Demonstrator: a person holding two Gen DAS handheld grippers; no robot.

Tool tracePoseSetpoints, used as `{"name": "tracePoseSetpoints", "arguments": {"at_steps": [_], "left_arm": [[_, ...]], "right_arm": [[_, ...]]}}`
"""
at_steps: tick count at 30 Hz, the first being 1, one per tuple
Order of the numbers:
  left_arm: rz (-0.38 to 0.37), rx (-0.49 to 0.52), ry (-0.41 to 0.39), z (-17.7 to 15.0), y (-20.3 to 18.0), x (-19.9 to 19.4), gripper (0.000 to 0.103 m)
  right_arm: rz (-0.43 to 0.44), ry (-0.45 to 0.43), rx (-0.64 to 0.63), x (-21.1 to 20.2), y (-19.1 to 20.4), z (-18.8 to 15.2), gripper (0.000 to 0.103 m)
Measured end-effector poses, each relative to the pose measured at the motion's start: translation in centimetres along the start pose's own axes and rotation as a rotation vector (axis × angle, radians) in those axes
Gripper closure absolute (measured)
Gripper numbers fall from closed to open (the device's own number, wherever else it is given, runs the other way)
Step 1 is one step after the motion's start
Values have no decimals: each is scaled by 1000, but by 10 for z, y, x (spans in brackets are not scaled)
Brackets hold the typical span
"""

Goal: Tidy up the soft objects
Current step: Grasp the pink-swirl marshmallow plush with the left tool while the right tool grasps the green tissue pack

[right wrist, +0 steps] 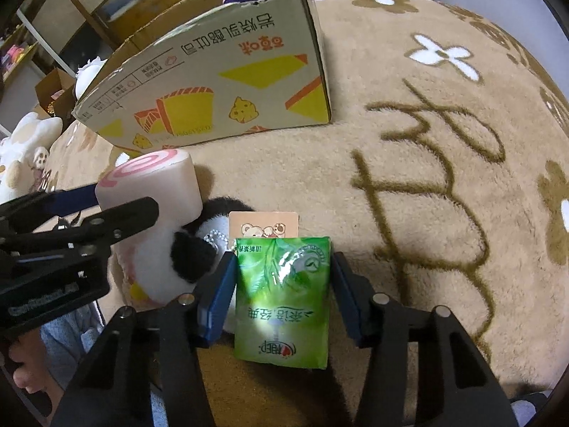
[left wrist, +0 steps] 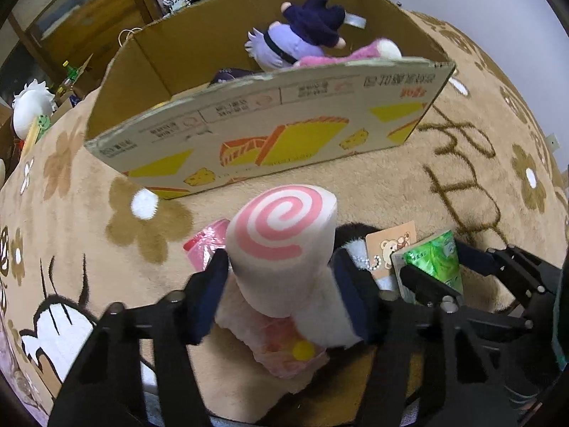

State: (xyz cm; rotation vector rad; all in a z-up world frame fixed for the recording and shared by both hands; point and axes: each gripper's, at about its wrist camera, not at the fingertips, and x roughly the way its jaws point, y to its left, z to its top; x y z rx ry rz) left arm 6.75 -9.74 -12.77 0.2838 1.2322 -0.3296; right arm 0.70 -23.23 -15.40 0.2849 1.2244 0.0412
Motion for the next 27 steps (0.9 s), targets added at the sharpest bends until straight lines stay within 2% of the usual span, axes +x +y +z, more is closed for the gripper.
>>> {"name": "tracePoseSetpoints", "arguments": {"at_steps": [2, 7, 15, 22, 27], "left_arm": [[30, 17, -10, 0, -2, 1, 56], [16, 0, -22, -1, 1, -4, 66], [19, 16, -85, -5, 2, -24, 69], [26, 22, -142, -9, 2, -38, 72], [28, -10, -226, -12, 6, -62, 72]], "right_arm": [[-1, -12, 2, -2, 0, 1, 47], [9, -50, 6, -8, -1, 5, 47], [29, -142, 15, -26, -5, 11, 47], [52, -258, 33, -49, -7, 15, 47], [63, -350, 20, -73, -4, 18, 47]]}}
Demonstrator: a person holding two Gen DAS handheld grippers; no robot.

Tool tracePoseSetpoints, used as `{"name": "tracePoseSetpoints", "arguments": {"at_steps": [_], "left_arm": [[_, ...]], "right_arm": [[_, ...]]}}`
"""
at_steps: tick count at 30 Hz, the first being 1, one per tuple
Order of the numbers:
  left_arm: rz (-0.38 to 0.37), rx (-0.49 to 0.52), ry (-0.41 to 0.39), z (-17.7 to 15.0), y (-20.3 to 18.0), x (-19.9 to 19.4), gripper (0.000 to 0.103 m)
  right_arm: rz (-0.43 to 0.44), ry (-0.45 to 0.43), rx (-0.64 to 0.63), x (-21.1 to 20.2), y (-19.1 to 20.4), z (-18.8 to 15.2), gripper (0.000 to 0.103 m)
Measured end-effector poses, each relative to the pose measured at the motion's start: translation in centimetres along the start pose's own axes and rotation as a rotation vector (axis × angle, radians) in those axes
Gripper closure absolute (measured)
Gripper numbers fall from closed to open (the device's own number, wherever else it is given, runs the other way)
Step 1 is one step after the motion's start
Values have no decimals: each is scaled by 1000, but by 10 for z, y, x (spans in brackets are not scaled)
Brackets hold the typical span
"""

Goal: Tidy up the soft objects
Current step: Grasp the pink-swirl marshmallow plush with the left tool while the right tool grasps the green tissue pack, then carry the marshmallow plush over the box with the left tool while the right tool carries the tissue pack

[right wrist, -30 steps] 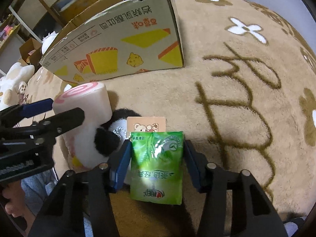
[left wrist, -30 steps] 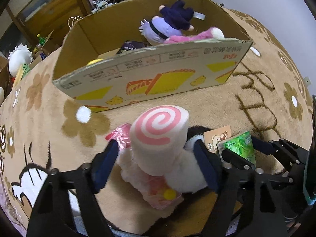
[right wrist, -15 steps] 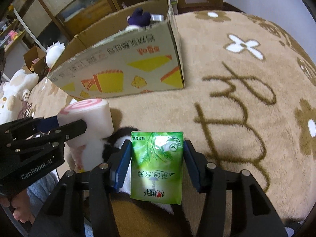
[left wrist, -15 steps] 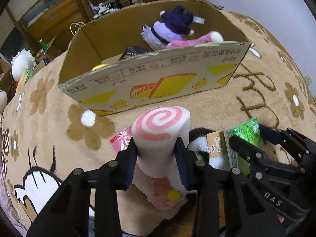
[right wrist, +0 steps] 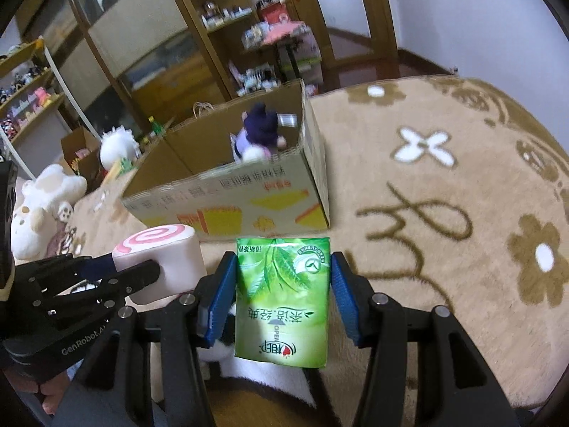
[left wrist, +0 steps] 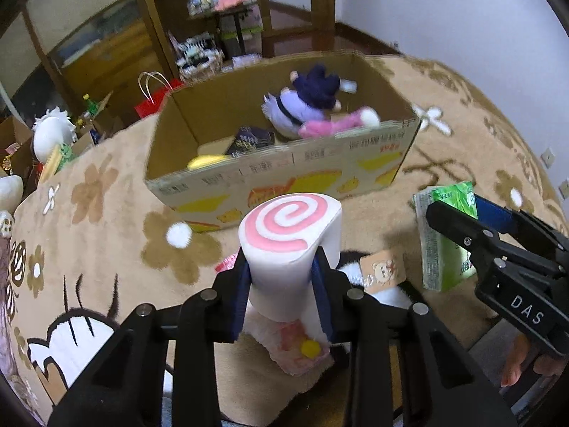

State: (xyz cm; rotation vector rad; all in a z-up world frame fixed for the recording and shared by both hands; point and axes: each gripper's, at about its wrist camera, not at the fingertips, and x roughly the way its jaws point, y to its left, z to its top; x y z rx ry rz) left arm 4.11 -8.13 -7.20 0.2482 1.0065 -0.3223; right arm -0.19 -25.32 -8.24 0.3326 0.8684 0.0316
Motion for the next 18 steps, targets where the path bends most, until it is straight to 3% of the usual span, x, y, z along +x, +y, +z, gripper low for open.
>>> {"name": "tracePoseSetpoints", "arguments": {"at_steps": [18], "left_arm": [[119, -79, -377, 10, 31, -86, 72]], "right_arm": [[68, -318, -96, -72, 25, 29, 47]]}}
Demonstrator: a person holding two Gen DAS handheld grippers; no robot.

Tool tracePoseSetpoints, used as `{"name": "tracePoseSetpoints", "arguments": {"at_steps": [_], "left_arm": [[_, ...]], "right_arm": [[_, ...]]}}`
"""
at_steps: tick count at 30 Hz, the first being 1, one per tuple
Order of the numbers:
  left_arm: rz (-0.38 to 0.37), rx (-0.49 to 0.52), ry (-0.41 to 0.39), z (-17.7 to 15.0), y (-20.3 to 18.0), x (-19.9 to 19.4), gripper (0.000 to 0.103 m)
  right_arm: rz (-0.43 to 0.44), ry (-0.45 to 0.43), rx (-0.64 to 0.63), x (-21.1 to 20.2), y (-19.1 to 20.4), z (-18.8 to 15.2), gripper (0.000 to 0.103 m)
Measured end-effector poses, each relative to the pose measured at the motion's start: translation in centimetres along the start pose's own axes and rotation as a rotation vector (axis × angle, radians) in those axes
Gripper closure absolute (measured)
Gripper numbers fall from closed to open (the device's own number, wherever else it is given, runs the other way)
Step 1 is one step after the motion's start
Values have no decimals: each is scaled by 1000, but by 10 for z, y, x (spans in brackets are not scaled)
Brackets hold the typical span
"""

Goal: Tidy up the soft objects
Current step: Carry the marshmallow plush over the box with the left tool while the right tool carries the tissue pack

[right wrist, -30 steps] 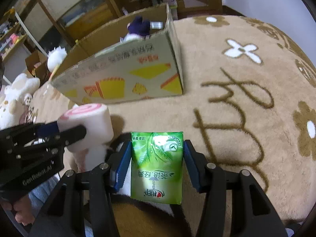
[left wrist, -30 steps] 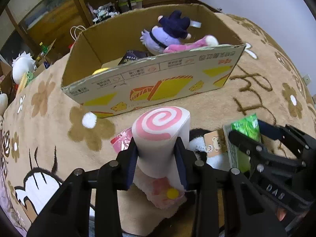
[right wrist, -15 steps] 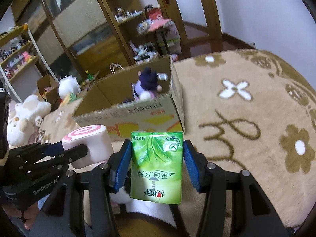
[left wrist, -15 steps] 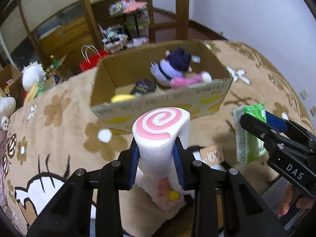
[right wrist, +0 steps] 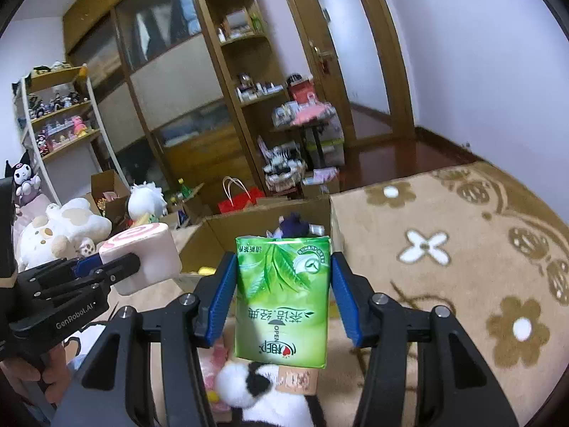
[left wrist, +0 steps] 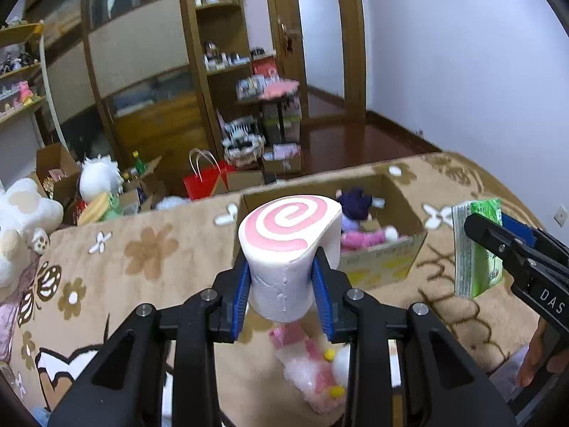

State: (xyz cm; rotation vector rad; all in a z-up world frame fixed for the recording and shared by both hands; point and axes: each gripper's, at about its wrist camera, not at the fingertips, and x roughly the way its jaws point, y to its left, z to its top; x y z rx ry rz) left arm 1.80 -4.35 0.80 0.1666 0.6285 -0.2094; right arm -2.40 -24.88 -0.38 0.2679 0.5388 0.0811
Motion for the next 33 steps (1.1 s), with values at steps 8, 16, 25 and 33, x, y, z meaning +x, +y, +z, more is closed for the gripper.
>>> {"name": "tracePoseSetpoints", "arguments": {"at_steps": [8, 16, 25, 33], "left_arm": [[26, -34, -67, 12, 12, -6, 72], [60, -43, -110, 21, 22, -2, 72], [75, -57, -123, 28, 25, 16, 72], [86, -80, -123, 32, 29, 36, 72]], "right_arm": [[-1, -50, -39, 0, 11, 15, 47], [-31, -73, -70, 13, 13, 26, 47], [-29, -83, -84, 28, 14, 35, 47], [-26, -81, -72, 41, 11, 40, 47]]}}
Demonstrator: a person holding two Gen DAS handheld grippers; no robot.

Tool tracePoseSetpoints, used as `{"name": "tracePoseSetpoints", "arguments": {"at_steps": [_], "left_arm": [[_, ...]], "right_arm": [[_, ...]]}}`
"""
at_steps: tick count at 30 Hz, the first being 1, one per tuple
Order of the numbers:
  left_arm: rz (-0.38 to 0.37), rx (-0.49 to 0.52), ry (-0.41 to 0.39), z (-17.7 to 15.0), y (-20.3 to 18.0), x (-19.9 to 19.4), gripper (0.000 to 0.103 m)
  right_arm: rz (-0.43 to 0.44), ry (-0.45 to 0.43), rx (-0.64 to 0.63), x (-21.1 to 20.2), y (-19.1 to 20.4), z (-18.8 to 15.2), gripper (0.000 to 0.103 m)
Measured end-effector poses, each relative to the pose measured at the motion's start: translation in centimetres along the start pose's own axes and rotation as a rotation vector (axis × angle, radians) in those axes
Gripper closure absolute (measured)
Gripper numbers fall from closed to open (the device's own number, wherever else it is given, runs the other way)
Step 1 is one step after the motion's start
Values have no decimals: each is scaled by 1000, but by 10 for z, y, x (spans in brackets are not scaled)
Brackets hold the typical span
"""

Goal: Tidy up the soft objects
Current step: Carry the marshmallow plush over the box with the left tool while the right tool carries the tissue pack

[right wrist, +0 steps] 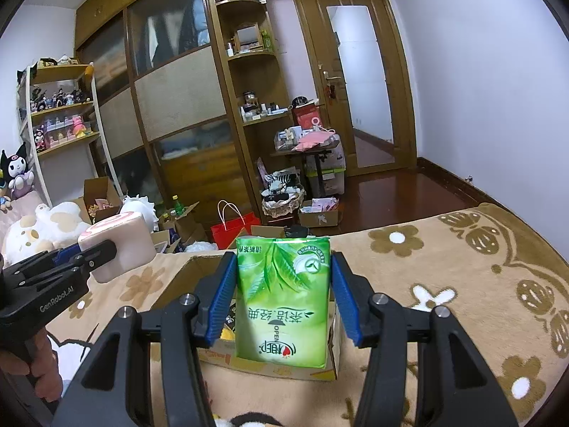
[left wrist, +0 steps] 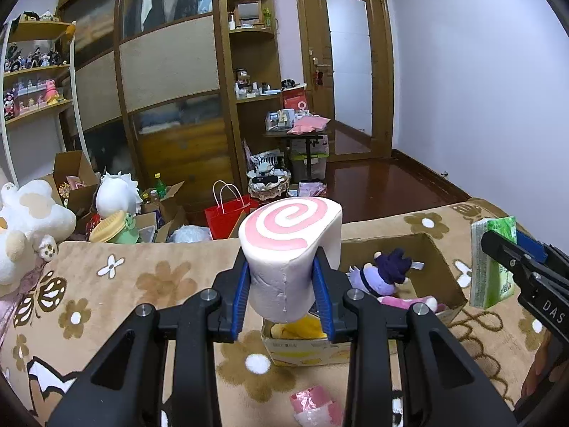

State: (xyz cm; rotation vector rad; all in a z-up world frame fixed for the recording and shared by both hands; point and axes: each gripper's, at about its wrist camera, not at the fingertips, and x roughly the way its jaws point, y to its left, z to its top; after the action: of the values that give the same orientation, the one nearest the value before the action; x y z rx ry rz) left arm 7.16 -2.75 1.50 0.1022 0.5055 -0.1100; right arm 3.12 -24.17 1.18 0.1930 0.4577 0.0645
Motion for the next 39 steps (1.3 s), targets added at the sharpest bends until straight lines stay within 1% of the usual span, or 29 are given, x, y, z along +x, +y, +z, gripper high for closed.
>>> {"name": "tracePoseSetpoints", "arguments": {"at_steps": [10, 21, 28, 39], "left_arm": [[10, 14, 13, -2, 3, 22, 71], [-3, 30, 63, -8, -1, 46, 71], [-12, 19, 119, -15, 3, 61, 71], [-28, 14, 177, -23, 3, 71, 70]], "right_arm": [[19, -9, -7, 28, 4, 4, 47], [36, 16, -6, 53, 7, -9, 47], [53, 58, 13, 68, 7, -23, 47], [60, 74, 6, 75, 10, -30, 47]]}}
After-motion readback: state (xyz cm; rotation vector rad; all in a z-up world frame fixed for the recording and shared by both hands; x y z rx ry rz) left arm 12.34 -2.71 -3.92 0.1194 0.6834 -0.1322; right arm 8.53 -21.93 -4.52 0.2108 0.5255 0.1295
